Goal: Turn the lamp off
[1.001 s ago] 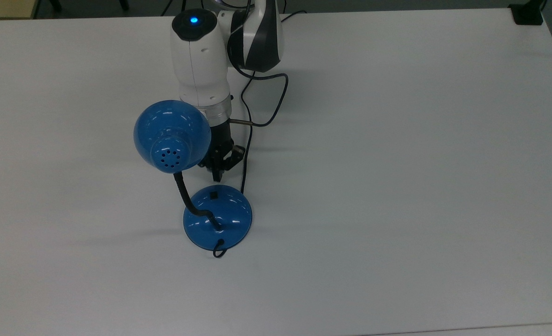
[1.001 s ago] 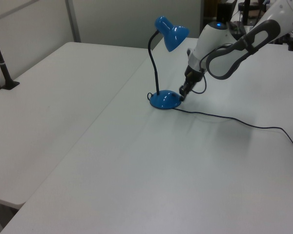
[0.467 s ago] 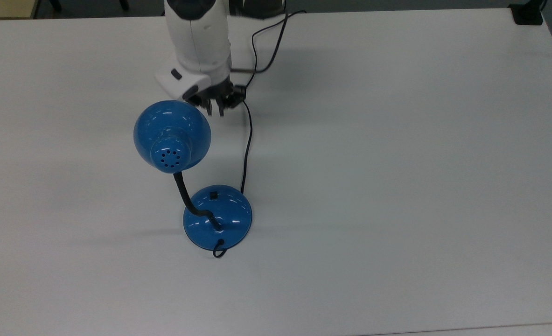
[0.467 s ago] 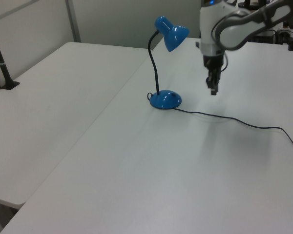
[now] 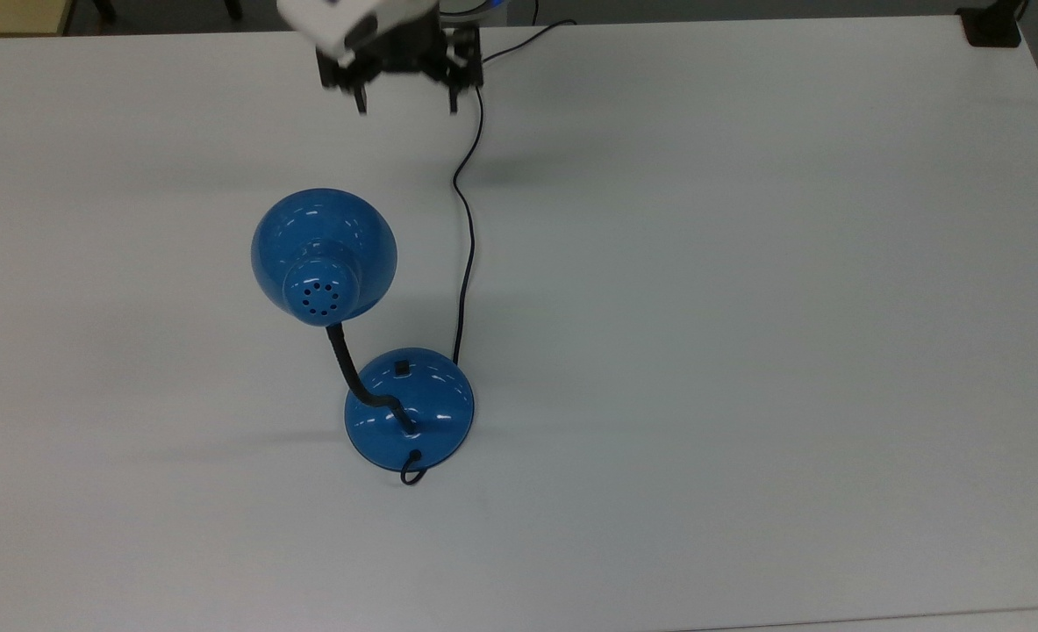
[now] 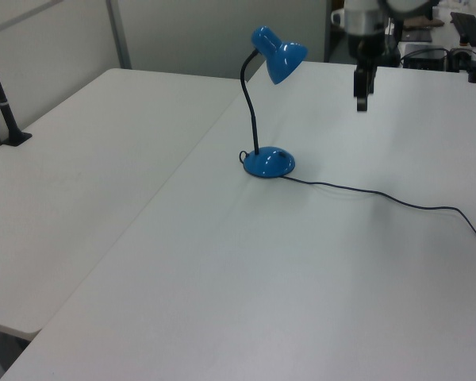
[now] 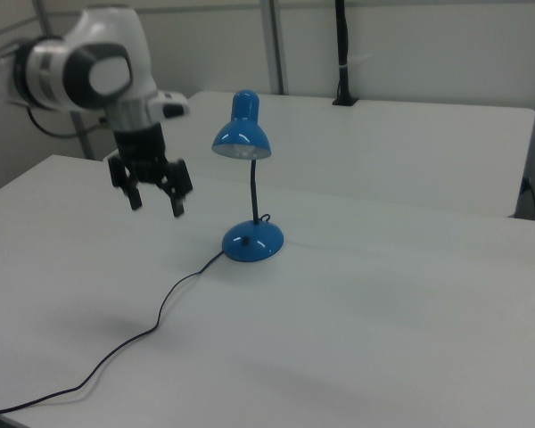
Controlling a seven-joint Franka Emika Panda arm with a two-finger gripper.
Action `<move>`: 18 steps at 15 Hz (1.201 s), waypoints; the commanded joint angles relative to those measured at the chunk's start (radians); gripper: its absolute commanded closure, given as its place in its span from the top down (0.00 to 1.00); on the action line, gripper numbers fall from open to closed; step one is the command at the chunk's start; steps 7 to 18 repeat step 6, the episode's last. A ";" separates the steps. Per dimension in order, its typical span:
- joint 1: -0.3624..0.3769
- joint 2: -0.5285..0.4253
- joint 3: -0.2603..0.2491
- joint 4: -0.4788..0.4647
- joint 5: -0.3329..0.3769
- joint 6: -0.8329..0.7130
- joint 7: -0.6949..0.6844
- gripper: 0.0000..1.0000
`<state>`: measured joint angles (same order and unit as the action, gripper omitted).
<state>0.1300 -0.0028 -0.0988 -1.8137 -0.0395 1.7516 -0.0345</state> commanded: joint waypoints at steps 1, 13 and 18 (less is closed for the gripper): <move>0.004 -0.031 -0.002 0.103 0.001 -0.057 -0.016 1.00; -0.010 -0.029 -0.010 0.146 0.055 -0.055 -0.005 1.00; -0.010 -0.029 -0.010 0.146 0.055 -0.055 -0.005 1.00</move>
